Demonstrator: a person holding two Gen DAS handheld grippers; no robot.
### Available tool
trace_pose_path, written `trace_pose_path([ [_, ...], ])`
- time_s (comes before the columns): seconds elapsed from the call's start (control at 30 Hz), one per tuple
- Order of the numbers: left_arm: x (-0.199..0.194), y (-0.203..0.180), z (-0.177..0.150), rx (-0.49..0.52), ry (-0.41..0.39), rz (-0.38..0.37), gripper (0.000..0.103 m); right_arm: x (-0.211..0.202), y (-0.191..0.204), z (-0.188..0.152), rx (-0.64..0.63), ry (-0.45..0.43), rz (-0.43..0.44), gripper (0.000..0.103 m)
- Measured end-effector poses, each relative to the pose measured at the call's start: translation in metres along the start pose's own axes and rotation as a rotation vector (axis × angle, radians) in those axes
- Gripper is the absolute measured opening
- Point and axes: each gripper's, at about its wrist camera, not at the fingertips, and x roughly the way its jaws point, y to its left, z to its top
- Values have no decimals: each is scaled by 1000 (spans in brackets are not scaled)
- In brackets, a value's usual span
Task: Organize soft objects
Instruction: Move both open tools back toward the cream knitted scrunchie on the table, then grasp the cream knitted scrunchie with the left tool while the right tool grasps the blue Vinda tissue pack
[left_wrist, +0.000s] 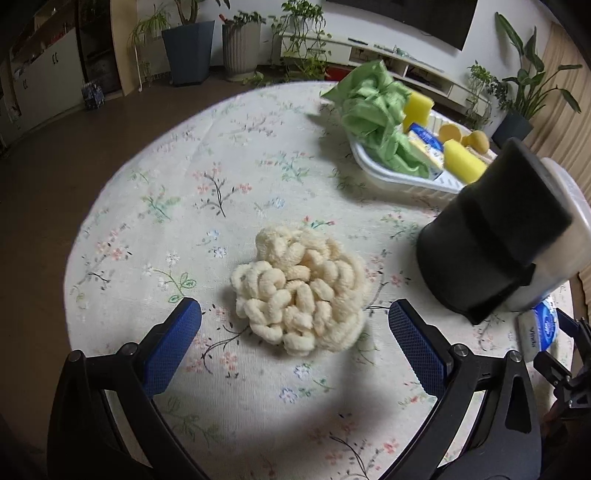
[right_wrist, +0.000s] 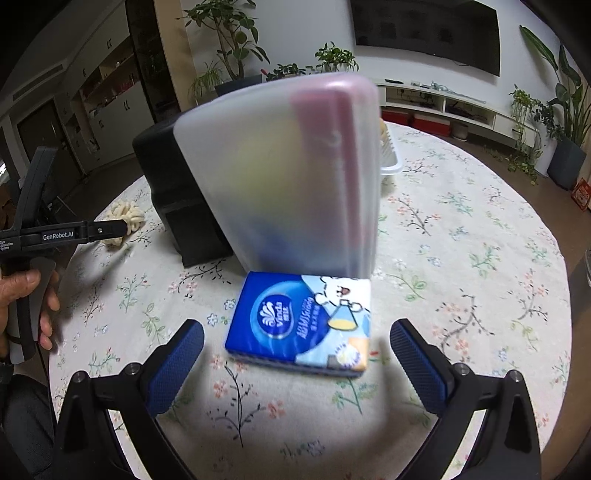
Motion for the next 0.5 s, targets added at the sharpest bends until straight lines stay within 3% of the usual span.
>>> trace_pose_path([
  [0.2,10,0,5,9,12,9,103,8,-3,2,19,24,-1,101],
  [0.3,11,-2,4,18,14,34,99,9,-8,2,29,31,-6,92],
  [0.37,8,-6,0,37,7,72,81,7,-8,2,23,30,-13,81],
  [0.43,0,-8,-5,42,-6,80,43,6,-7,1,14,28,-22,80],
  [0.5,-7,-10,-11,35,-9,80,31,5,-6,1,14,26,-22,79],
])
